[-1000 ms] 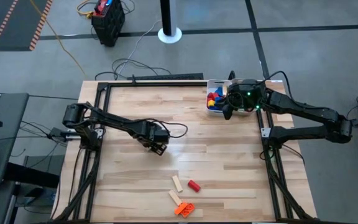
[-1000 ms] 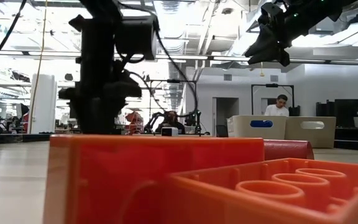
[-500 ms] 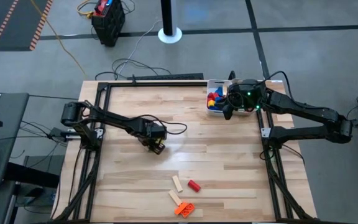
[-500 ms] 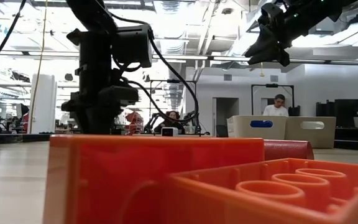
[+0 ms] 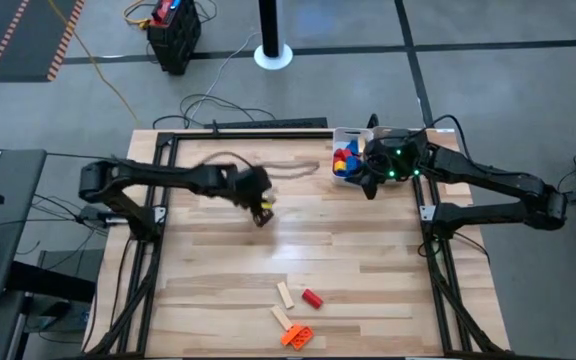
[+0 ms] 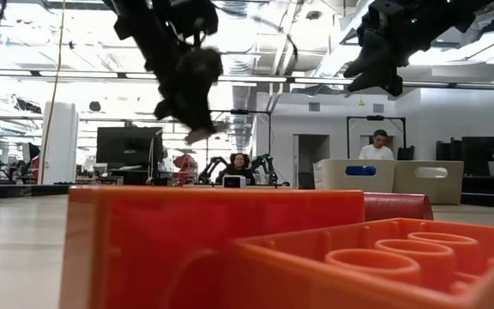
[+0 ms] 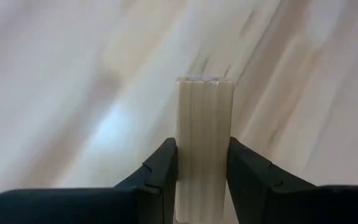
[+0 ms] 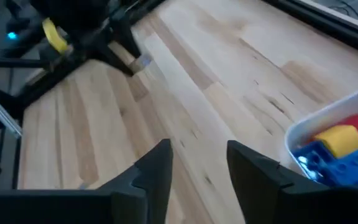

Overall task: Sort blocks by size
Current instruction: Put the large beige wooden block into the white bin

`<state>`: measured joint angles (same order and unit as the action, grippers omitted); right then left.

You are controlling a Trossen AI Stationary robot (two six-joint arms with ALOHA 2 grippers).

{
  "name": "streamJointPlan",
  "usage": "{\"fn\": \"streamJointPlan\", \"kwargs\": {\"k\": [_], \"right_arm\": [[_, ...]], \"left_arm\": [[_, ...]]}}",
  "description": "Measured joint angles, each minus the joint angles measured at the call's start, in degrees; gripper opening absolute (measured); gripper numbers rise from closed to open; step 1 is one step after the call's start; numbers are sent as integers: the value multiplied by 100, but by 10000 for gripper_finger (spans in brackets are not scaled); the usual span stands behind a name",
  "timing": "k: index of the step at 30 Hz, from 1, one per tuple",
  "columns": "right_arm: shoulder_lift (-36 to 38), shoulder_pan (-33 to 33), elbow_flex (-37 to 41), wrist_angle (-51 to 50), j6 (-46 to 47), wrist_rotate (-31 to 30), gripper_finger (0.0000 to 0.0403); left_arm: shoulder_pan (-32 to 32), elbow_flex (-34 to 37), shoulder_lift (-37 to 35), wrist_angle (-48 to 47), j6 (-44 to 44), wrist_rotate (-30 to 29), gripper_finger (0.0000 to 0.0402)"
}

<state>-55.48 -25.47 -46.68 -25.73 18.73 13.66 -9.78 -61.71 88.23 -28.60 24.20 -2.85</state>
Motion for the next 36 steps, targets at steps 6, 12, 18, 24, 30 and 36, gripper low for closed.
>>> {"fn": "streamJointPlan", "kwargs": {"k": [6, 12, 18, 24, 30, 36], "right_arm": [[-67, 308, 321, 1283, 666, -1, 231], [-725, 713, 329, 2827, 1169, -1, 273], [-1431, 927, 326, 4647, 1146, -222, 276], [-1948, 882, -38, 4909, 954, -324, 276], [-2180, 898, -353, 4872, 644, -105, 276], [-2162, 893, -408, 4886, 633, 69, 276]], "left_arm": [[-787, -15, -293, 892, -405, 776, 101], [-974, -15, -268, 2101, -672, 1771, 101], [-892, -15, -272, 3209, -416, 2086, 101], [-843, -15, -269, 3620, -16, 2130, 101], [-628, -15, -269, 3714, 137, 1985, 101], [-377, -15, -269, 4050, 246, 1561, 101]]}}
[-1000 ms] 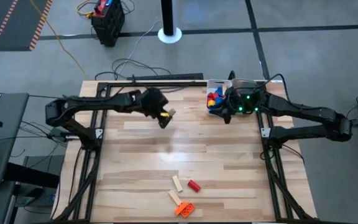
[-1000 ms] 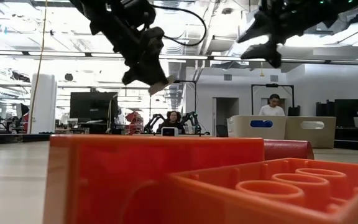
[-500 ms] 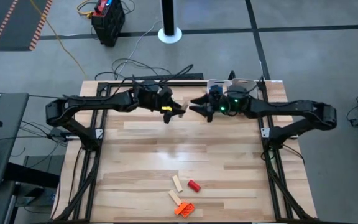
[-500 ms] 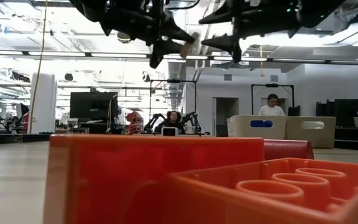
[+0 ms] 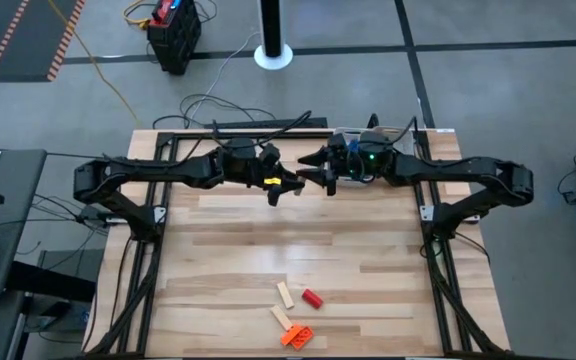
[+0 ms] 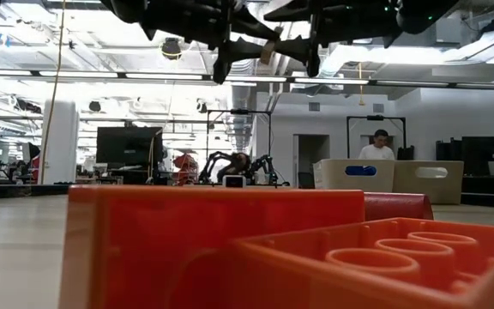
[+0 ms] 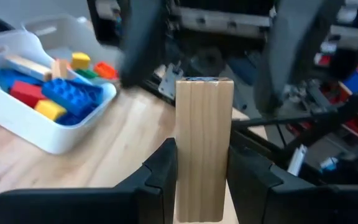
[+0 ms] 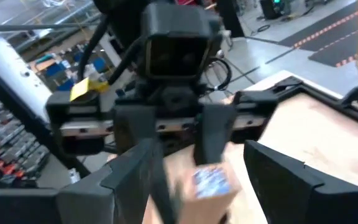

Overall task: Sort blocks by size
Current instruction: Put the large beige wooden block into the white bin

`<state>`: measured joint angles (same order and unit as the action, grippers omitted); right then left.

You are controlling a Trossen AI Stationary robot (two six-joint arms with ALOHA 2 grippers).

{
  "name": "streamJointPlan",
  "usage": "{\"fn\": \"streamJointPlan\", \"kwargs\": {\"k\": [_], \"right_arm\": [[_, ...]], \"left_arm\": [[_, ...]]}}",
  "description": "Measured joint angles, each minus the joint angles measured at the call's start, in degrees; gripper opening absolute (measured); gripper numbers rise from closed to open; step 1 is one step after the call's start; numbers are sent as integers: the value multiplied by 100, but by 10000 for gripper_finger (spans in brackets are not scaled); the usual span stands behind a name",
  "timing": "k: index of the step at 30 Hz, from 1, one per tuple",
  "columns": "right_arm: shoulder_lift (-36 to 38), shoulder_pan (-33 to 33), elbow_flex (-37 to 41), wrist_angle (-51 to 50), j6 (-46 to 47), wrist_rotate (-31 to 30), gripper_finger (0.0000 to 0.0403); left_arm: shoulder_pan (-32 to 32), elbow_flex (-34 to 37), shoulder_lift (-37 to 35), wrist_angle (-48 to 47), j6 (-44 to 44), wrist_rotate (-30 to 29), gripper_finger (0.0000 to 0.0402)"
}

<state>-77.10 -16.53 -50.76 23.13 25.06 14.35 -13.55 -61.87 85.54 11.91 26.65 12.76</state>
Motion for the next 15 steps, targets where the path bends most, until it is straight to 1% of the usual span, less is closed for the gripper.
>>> {"fn": "streamJointPlan", "kwargs": {"k": [3, 8, 11, 15], "right_arm": [[7, 52, 0, 7, 40, 172, 276], [9, 233, 0, 7, 42, 190, 266], [9, 339, 0, 7, 42, 52, 243], [9, 468, 2, 16, 42, -144, 193]], "left_arm": [[38, 0, 0, 162, 17, -213, 101], [41, 0, -2, 329, -93, -270, 101], [30, 0, -5, 366, -212, -198, 101], [25, 0, -11, 373, -371, -6, 101]]}}
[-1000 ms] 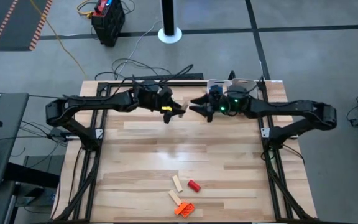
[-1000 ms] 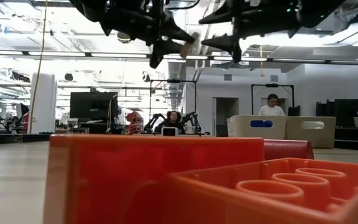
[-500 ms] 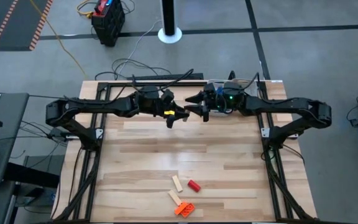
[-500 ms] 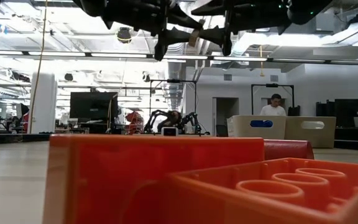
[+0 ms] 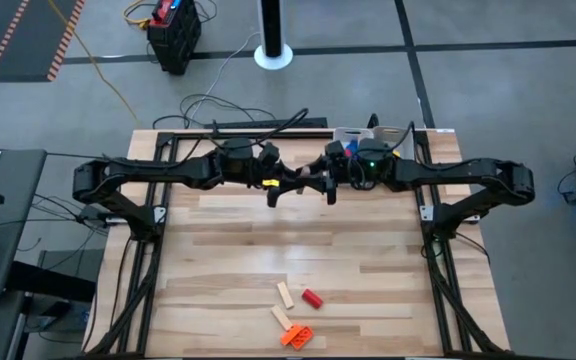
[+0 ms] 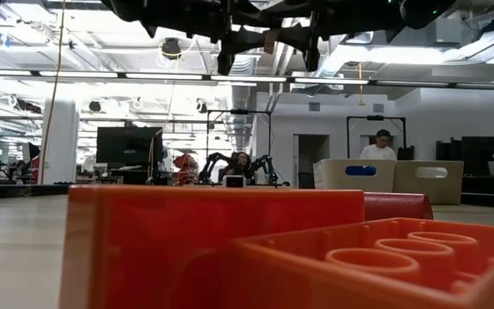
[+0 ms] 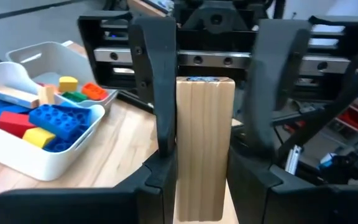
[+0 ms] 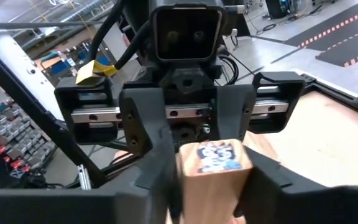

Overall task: Sort blocks by size
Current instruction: Put the large beige wooden block into the white bin

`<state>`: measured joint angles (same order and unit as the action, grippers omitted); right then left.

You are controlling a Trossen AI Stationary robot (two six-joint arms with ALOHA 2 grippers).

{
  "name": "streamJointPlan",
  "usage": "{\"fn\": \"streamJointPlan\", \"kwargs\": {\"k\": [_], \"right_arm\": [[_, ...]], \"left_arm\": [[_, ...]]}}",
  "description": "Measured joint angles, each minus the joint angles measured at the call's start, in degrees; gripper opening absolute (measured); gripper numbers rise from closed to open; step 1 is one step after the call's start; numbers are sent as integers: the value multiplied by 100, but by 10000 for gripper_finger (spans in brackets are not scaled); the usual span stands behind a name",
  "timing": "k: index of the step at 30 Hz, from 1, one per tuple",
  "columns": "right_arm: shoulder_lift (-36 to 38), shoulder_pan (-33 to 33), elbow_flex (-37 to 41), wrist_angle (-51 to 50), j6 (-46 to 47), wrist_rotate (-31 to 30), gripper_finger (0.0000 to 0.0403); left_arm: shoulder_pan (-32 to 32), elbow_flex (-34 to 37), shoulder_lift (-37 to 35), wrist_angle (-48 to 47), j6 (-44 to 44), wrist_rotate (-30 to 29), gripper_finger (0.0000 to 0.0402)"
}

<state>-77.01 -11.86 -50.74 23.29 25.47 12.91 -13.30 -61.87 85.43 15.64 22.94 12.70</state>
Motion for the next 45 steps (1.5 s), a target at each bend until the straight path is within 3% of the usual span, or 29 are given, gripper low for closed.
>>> {"fn": "streamJointPlan", "kwargs": {"k": [4, 8, 13, 17, 21, 28, 32, 39, 45], "right_arm": [[2, 50, 1, -33, -1, -28, 138], [2, 14, 2, -32, 13, -11, 135], [-2, -11, 2, -224, 39, -26, 135], [-7, -163, 9, -607, 110, -26, 135], [30, -389, 4, -1211, 170, -36, 135], [15, -992, 2, -2843, 107, -976, 135], [4, -1501, 2, -3544, -66, -1147, 135], [7, -2171, 2, -3651, -763, -1339, 141], [4, -2526, 2, -3560, -1361, -1935, 138]], "left_arm": [[2, 0, -4, 0, -38, 92, 101], [2, 0, -4, 1, 47, 61, 107], [0, -2, -4, -384, 150, -209, 200], [-1, -4, -4, -970, 90, -773, 272], [-21, -2, 11, -1392, 341, -1005, 311], [281, 0, 11, -2328, 690, -1071, 311], [523, 0, 11, -2736, 701, -1177, 305], [880, 0, 9, -2761, 734, -1618, 304], [1055, 0, 9, -2704, 795, -1652, 304]]}}
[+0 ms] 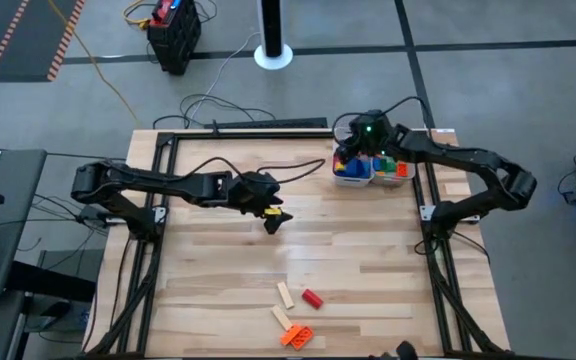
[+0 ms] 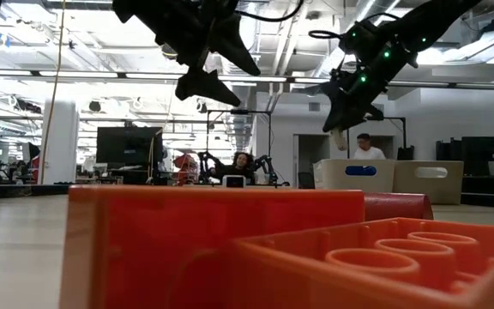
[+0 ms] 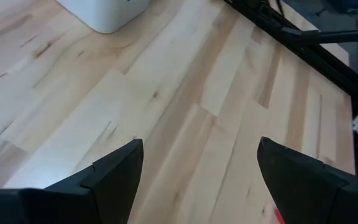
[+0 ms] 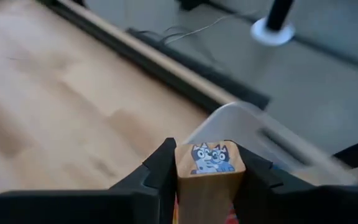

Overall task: Sort blocks by size
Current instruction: Put the large beige wooden block into the white bin

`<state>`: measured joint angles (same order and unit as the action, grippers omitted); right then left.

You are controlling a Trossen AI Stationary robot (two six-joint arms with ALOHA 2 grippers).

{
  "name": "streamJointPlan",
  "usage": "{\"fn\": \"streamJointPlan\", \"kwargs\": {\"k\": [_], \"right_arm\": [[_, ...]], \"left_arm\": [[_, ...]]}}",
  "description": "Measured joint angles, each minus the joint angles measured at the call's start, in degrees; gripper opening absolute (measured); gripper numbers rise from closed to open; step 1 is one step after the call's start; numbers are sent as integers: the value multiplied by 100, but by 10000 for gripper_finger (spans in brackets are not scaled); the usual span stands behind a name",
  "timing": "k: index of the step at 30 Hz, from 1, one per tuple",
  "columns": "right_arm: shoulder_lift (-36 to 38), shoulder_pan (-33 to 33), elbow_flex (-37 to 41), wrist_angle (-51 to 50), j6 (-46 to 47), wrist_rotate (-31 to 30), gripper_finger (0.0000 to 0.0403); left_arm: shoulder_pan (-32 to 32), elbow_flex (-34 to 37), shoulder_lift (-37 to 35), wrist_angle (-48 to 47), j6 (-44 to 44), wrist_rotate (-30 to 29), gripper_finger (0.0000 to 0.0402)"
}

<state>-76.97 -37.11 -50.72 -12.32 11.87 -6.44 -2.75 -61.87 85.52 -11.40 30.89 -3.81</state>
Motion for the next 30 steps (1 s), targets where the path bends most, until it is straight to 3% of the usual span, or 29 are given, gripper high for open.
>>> {"fn": "streamJointPlan", "kwargs": {"k": [4, 12, 17, 22, 26, 30], "right_arm": [[-12, -114, 0, 175, -710, -470, 152], [-15, -395, 0, 13, -1126, -466, 187], [25, -385, 0, -474, -811, -408, 203], [238, -115, 0, -989, -314, -159, 206], [509, 277, 0, -1137, -175, 231, 204], [932, 732, 0, -1381, 22, 338, 200]], "left_arm": [[67, 0, 0, 62, 40, 4, 304], [147, 0, -2, 70, 173, 4, 304], [145, 0, -4, 32, 219, 26, 304], [187, 0, -7, -431, -45, 644, 304], [459, 0, -7, -1154, -1129, 694, 304], [845, 0, -7, -1128, -2708, 702, 304]]}}
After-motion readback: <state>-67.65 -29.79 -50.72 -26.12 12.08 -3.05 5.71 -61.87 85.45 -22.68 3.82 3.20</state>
